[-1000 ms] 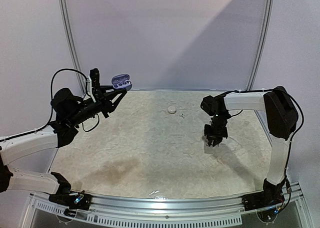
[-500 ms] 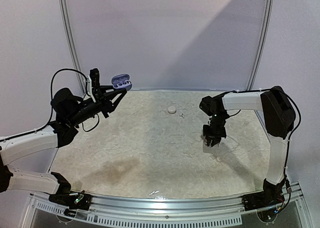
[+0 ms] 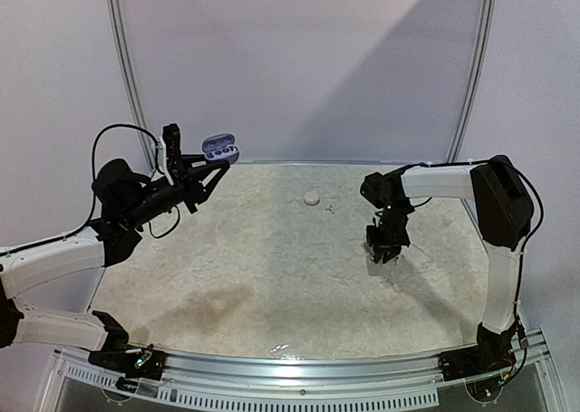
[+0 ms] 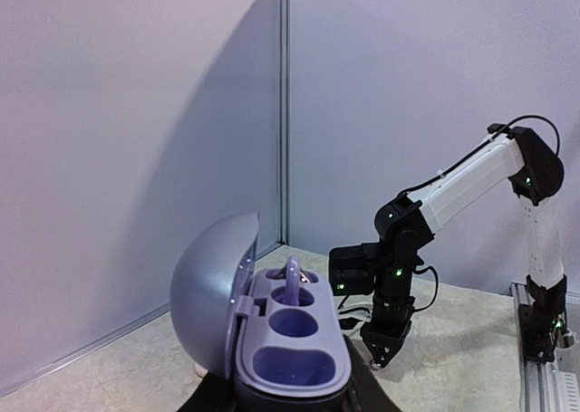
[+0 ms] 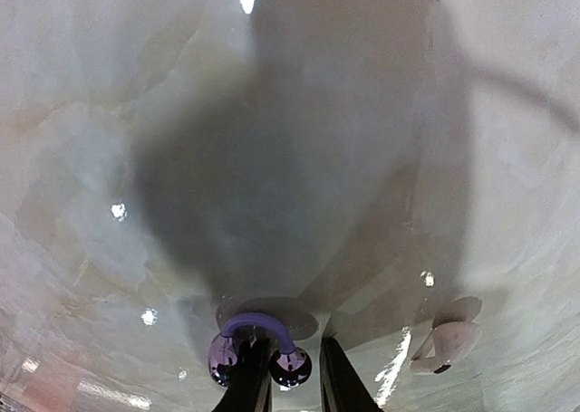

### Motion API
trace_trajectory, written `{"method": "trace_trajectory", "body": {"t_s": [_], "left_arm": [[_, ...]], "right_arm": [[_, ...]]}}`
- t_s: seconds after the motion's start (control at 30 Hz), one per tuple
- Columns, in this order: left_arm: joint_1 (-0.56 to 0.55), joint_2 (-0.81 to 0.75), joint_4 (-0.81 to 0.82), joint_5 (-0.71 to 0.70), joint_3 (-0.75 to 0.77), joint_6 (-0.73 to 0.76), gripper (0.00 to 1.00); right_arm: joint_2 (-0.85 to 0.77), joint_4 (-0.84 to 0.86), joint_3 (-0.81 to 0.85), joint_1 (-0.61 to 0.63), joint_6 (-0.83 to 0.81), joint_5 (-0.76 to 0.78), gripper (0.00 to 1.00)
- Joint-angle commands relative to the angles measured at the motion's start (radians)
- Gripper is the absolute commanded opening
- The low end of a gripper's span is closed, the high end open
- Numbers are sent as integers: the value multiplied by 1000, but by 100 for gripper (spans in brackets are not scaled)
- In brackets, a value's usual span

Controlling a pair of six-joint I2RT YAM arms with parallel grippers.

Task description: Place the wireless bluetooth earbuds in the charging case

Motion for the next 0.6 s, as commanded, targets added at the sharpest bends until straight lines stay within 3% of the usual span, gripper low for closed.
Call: {"method": "trace_trajectory", "body": {"t_s": [0.0,0.2,0.57], "left_arm": [[13,-19,7,-6,-16,10,0],[12,-16,10,-6,-16,9,0],[13,-19,5,-6,-16,15,0]], "right_arm": [[0,8,7,0,-54,13,19],[-55,-11,34,0,-85,26,20],[-2,-32,76,-8,-109,35,21]]}}
